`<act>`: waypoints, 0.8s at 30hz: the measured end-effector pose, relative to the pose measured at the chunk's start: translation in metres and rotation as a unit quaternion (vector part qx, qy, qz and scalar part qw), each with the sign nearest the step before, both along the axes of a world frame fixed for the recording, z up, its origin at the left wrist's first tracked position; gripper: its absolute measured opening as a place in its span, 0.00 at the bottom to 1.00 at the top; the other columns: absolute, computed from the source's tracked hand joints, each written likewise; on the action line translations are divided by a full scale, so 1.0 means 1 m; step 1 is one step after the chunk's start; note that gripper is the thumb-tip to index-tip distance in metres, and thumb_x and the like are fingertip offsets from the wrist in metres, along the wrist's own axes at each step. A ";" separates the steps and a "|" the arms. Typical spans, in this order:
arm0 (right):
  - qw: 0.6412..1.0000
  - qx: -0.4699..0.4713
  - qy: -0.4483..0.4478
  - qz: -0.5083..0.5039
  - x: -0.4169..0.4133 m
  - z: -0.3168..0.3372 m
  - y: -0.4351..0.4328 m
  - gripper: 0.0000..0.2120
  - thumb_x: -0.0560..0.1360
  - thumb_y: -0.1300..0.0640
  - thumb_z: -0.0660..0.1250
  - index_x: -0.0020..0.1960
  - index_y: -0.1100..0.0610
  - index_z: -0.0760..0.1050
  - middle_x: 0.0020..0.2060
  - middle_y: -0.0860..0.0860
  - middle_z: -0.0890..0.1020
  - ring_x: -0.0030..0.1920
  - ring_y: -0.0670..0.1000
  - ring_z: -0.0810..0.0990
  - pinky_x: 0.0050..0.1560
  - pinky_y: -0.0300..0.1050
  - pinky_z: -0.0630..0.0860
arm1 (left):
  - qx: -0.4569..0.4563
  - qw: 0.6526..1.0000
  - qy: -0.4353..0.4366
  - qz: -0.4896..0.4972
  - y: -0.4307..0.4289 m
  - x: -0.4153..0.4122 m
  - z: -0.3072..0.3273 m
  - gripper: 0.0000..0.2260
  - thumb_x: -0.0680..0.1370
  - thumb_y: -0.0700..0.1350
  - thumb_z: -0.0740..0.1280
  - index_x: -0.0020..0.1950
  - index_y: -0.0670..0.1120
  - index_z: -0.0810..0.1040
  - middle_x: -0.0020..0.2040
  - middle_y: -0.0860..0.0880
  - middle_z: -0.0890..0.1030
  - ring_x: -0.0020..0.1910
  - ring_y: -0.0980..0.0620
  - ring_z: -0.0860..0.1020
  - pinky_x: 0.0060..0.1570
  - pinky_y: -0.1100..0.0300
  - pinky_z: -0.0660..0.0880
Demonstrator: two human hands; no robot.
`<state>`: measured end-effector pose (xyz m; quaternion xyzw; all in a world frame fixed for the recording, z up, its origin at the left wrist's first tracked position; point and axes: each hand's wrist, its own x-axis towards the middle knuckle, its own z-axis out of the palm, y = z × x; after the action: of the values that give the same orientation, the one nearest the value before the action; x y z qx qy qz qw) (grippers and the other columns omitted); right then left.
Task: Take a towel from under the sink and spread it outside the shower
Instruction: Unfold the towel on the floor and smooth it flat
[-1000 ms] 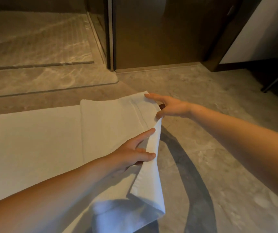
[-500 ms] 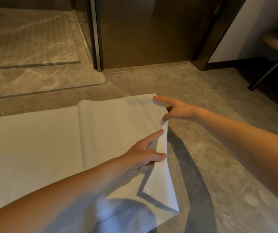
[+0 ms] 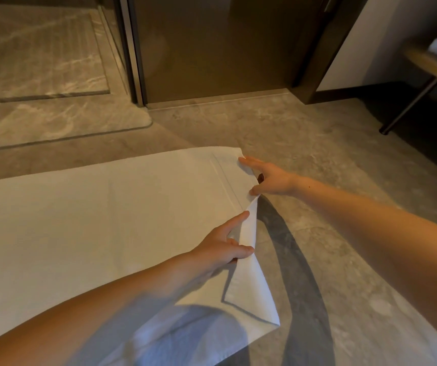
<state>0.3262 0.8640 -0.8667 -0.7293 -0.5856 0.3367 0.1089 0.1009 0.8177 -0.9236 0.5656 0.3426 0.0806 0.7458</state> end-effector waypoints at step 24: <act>0.981 0.144 -0.101 -0.078 -0.042 -0.036 -0.016 0.31 0.78 0.58 0.64 0.78 0.57 0.57 0.77 0.54 0.57 0.74 0.56 0.61 0.70 0.48 0.63 | 0.596 0.772 0.187 -0.120 0.042 -0.082 -0.036 0.24 0.83 0.52 0.54 0.78 0.49 0.55 0.78 0.51 0.60 0.75 0.51 0.57 0.73 0.59 0.52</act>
<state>0.2846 0.8484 -0.9028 -0.7798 -0.5770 0.1643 0.1788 0.0191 0.8596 -0.9599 0.9371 0.2878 0.0710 0.1845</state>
